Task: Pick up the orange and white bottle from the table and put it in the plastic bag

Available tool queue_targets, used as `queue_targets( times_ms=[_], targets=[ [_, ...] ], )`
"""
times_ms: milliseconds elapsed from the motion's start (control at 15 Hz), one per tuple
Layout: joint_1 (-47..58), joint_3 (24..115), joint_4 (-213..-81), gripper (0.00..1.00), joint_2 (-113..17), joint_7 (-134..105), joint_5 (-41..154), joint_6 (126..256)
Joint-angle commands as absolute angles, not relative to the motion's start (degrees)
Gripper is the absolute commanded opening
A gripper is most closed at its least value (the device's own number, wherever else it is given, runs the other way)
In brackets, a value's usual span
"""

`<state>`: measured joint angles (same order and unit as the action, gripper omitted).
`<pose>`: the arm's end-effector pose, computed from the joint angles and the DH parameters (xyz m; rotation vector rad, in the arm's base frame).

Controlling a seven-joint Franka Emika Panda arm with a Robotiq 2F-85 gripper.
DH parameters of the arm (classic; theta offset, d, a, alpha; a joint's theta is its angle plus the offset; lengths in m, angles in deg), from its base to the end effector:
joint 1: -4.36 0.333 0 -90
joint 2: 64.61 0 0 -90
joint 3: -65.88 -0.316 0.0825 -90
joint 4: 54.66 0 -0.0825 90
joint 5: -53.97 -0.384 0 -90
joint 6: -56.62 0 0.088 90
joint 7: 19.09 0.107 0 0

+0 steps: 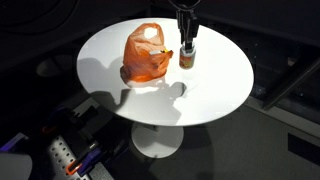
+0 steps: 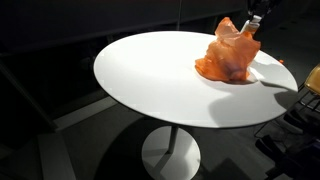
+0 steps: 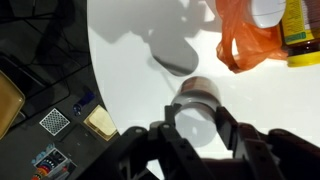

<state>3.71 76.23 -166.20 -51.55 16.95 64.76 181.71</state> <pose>0.5923 -0.1179 0.3688 2.7690 -1.0241 0.0777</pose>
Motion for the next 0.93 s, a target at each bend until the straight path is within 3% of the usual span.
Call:
queue_targets(
  times_ms=[0, 200, 267, 867],
  targets=[
    [3.13, 75.67, -166.08, 0.45, -51.64, 16.98, 64.89, 181.52],
    [3.09, 75.68, -166.1, 0.45, -51.64, 16.96, 64.88, 181.51],
    [3.15, 75.66, -165.8, 0.2, -51.44, 17.18, 64.91, 181.42],
    [7.23, 72.56, -163.79, 0.2, -51.88, 18.31, 68.04, 184.84]
  ],
)
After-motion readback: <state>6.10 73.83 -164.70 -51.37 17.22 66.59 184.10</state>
